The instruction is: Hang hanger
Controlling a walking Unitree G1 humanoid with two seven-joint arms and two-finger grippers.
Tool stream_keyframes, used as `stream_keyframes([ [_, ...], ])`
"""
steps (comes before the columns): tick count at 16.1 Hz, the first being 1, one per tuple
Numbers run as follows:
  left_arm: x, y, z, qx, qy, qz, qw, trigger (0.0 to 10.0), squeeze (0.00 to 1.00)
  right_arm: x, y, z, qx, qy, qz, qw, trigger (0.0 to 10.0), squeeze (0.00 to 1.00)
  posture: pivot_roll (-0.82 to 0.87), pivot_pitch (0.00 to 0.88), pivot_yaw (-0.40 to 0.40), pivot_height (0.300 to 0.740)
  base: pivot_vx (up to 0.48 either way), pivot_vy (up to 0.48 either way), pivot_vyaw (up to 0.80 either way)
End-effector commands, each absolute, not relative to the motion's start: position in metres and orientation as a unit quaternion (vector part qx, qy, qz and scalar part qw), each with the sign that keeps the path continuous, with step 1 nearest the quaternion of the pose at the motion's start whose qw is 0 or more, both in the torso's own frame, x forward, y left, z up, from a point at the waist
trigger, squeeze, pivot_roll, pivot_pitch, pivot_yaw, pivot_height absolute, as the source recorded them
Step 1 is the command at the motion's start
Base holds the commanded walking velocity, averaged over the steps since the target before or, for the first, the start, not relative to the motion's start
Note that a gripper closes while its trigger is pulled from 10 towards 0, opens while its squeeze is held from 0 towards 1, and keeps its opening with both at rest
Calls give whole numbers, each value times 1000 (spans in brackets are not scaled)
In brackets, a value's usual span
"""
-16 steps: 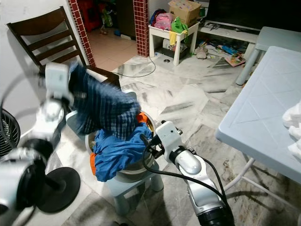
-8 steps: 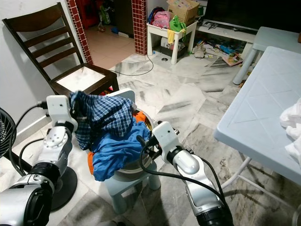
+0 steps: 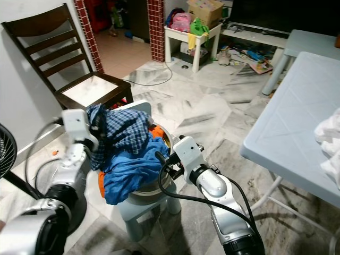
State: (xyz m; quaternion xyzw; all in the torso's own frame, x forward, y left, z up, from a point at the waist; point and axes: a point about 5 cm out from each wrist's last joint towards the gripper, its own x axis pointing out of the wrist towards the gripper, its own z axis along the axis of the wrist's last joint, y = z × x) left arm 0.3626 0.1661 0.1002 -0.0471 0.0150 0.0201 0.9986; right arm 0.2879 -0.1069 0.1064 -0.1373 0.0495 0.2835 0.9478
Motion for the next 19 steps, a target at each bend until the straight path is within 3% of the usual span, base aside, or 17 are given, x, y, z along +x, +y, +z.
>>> stream_keyframes([
  [1, 359, 161, 89, -51, 52, 14, 997, 7843, 1000, 291, -106, 117, -135, 35, 284, 949, 10000, 0, -111, 49, 44, 740, 0, 0, 0],
  [2, 357, 157, 82, -56, 72, 10, 996, 0, 0, 293, -107, 118, -141, 34, 287, 947, 10000, 0, -105, 54, 43, 740, 0, 0, 0],
  [13, 349, 167, 70, -53, 105, 20, 993, 0, 0, 298, -107, 116, -142, 40, 290, 946, 10000, 0, -80, 46, 22, 740, 0, 0, 0],
  [16, 353, 173, 82, -45, 70, 41, 996, 0, 0, 299, -106, 116, -143, 39, 290, 946, 10000, 0, -76, 39, 24, 740, 0, 0, 0],
  [17, 353, 178, 86, -35, 61, 53, 996, 3843, 0, 299, -106, 116, -142, 39, 289, 946, 10000, 0, -76, 39, 24, 740, 0, 0, 0],
  [18, 354, 182, 88, -34, 57, 60, 996, 10000, 0, 299, -106, 116, -142, 38, 289, 946, 10000, 0, -71, 41, 25, 740, 0, 0, 0],
  [19, 354, 185, 88, -40, 61, 57, 996, 10000, 0, 297, -106, 116, -141, 38, 290, 946, 10000, 0, -71, 48, 26, 740, 0, 0, 0],
])
